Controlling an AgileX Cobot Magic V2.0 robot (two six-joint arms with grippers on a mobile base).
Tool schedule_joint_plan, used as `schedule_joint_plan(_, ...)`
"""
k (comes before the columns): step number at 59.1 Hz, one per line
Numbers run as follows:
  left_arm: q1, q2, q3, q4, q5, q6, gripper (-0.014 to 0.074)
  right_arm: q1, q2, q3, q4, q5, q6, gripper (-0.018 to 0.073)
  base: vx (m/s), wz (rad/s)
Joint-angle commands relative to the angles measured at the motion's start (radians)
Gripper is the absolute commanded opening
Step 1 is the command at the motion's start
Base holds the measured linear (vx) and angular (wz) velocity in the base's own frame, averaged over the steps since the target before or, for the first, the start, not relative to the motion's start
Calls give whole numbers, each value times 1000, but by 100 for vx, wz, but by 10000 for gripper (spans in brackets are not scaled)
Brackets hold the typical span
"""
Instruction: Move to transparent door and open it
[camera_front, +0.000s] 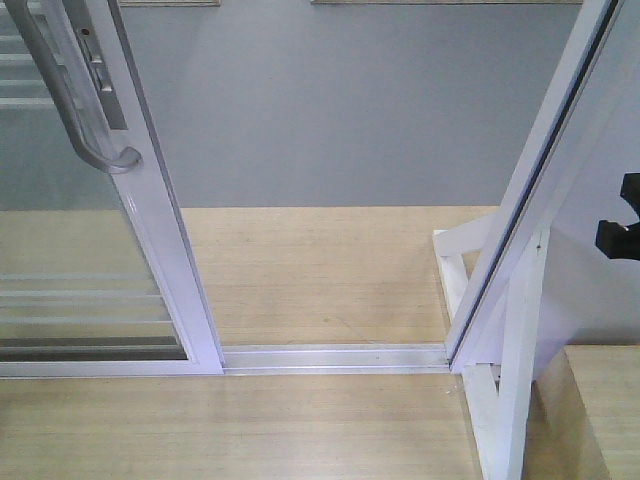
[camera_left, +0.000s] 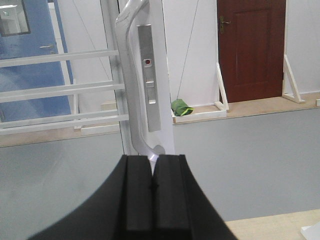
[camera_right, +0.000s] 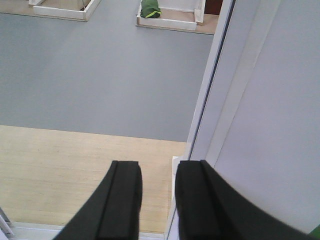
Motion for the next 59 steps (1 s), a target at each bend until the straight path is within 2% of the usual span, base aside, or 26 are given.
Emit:
schedule_joint_plan(1, -4, -13, 32, -10, -76, -5, -7, -6, -7, -29, -16, -73, -6, 271, 0, 0)
schedule_joint_plan(18, -4, -13, 32, -10, -76, -5, -7, -9, -29, -20, -39, -79, -8, 260, 0, 0)
schedule_joint_plan(22, -4, -13, 32, -10, -76, -5, -6, -27, -83, -2, -37, -52, -8, 215, 0, 0)
schedule_joint_plan(31, -4, -13, 32, -10, -76, -5, -6, -154, -279, 137, 105, -42, -38, -14, 0, 0)
schedule_joint_plan(36, -4, -13, 32, -10, -76, -5, -6, -215, -403, 237, 197, -42, -123, -12, 0, 0)
schedule_joint_plan(40, -4, -13, 32, -10, -76, -5, -6, -240, -494, 311, 271, -44, -204, -11, 0, 0)
schedule_joint_plan(44, -4, -13, 32, -10, -76, -5, -6, -246, -571, 375, 302, -61, -257, -11, 0, 0)
schedule_joint_plan(59, -4, -13, 32, -10, -76, -5, -6, -245, -819, 614, 304, -198, -229, -8, 0, 0)
